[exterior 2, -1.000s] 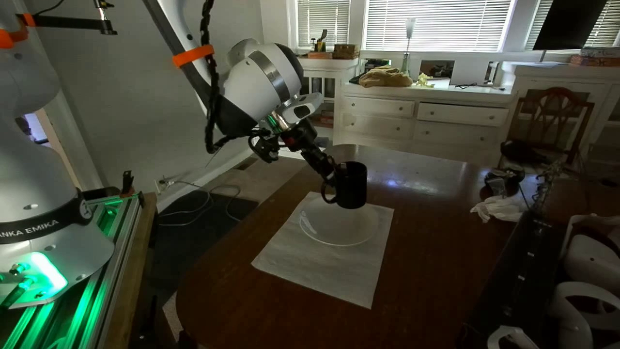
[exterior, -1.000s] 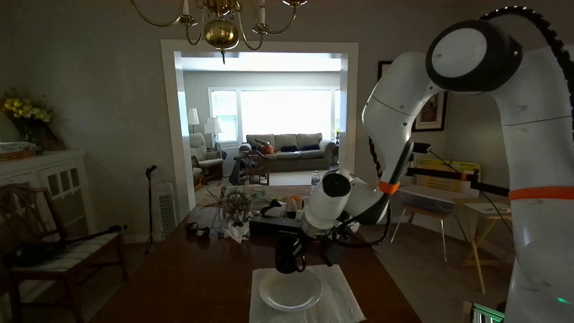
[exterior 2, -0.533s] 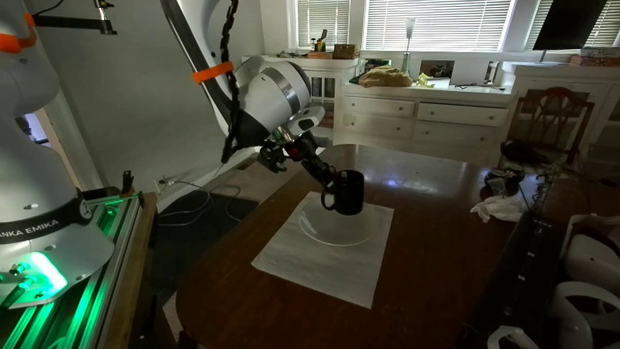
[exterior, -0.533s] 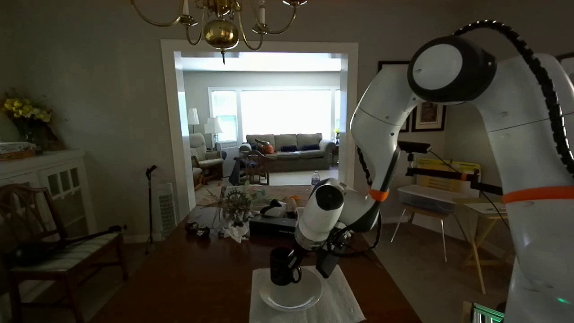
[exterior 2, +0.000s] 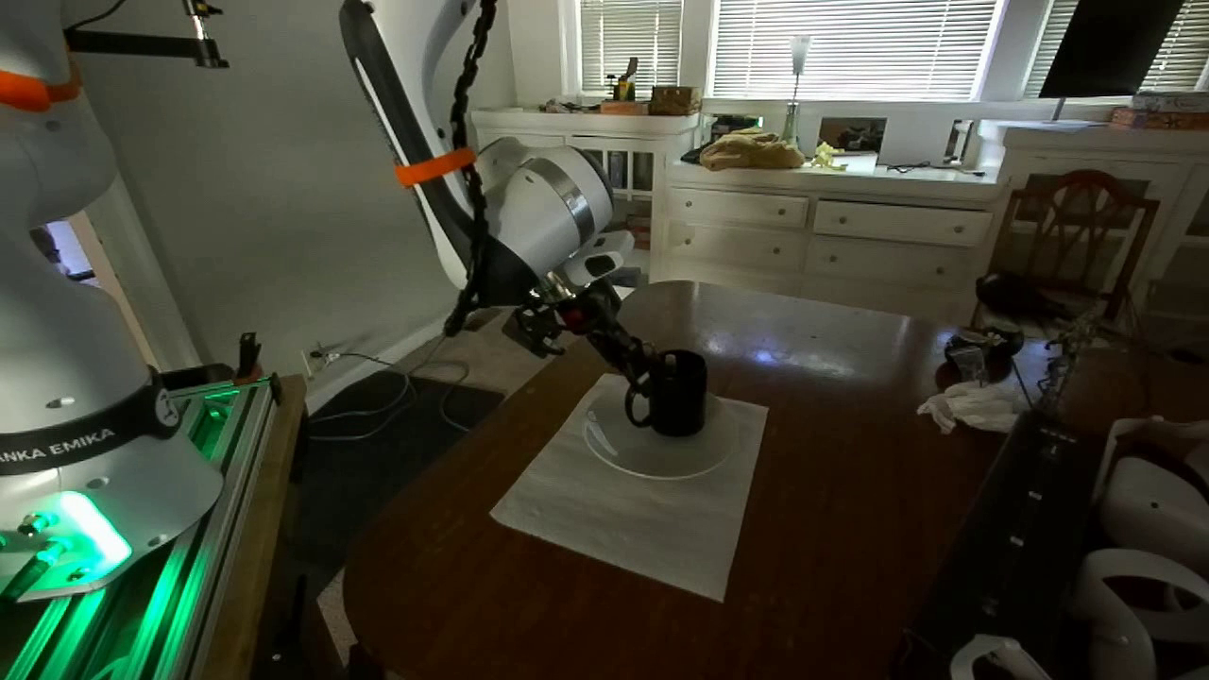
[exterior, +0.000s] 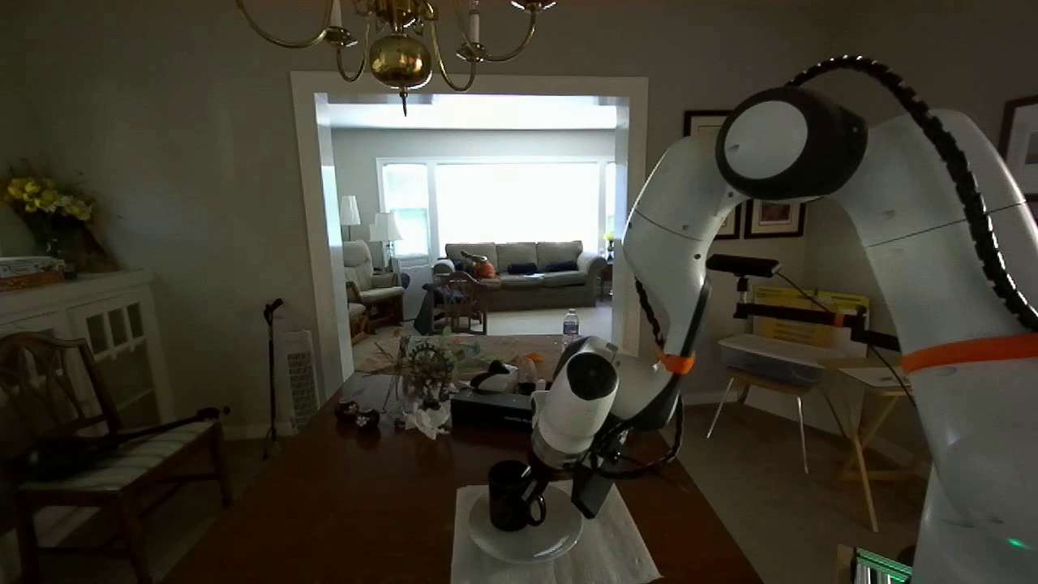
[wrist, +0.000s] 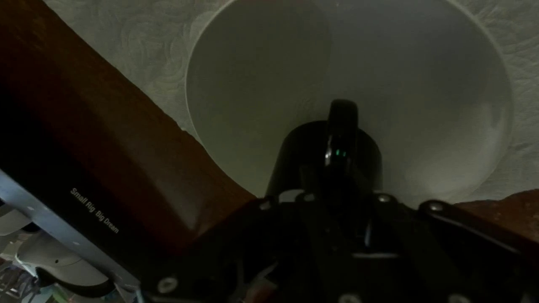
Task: Put the silver fork in the black mug then place the mug on the white plate.
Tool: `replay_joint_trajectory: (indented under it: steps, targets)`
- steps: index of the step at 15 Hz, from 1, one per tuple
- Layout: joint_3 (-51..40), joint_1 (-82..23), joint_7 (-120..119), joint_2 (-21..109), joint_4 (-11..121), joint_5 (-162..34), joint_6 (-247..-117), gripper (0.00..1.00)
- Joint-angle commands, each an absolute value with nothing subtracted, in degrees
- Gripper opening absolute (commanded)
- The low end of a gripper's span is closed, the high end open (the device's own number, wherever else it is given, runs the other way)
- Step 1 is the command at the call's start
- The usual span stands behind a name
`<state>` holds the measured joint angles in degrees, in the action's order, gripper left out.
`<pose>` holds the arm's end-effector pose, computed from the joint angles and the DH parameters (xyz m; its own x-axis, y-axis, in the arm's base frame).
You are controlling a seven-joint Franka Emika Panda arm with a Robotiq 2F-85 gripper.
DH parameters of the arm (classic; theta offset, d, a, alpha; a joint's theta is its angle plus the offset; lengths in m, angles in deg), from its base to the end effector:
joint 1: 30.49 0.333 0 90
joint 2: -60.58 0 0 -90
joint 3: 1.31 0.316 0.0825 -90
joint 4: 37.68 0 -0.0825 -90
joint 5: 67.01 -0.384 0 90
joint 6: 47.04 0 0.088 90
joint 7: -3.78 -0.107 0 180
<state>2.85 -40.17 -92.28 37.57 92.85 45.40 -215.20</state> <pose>0.4814 0.0151 0.1660 0.8714 0.1829 0.4552 0.0561 -0.9590 0.2779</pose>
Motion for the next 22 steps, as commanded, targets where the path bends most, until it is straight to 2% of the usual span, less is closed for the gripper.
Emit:
replay_joint_trajectory:
  steps: [1, 10, 11, 12, 14, 20, 22]
  targets:
    - [3.6, -40.4, -95.6, 36.8, 91.6, 48.8, -213.9, 0.05]
    - [3.4, -40.7, -95.3, 36.1, 91.7, 48.9, -214.1, 0.05]
    - [3.2, -40.7, -94.5, 36.0, 91.8, 48.5, -214.5, 0.17]
    - [3.2, -40.6, -94.4, 36.1, 91.9, 48.4, -214.3, 0.44]
    - [3.1, -40.6, -94.0, 36.3, 92.1, 48.1, -214.5, 0.5]
    - [2.1, -39.7, -89.7, 38.8, 94.7, 43.9, -214.7, 0.97]
    - [1.4, -39.3, -85.5, 41.7, 97.3, 39.3, -215.2, 1.0]
